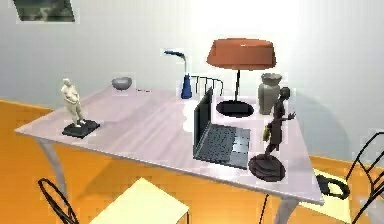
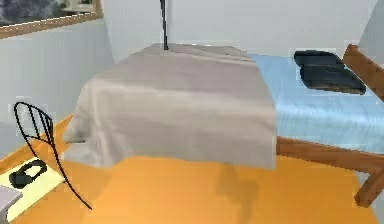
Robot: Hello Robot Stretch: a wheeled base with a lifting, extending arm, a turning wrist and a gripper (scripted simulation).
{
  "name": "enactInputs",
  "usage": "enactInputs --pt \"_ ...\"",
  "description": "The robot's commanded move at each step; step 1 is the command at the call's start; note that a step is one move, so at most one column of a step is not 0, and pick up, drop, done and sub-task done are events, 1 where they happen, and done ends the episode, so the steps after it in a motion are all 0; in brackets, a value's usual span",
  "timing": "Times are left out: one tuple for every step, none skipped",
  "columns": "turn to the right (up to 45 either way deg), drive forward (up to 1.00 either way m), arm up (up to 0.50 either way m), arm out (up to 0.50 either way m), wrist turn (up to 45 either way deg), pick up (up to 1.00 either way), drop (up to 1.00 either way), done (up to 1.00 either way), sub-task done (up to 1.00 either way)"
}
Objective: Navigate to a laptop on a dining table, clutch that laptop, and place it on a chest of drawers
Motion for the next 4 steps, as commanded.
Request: enactInputs --pt "-45.0 0.00 0.00 0.00 0.0 0.00 0.00 0.00 0.00" --pt "-30.0 0.00 0.00 0.00 0.0 0.00 0.00 0.00 0.00" --pt "0.0 0.00 0.50 0.00 0.0 0.00 0.00 0.00 0.00" --pt "0.0 0.00 0.36 0.00 0.0 0.00 0.00 0.00 0.00"
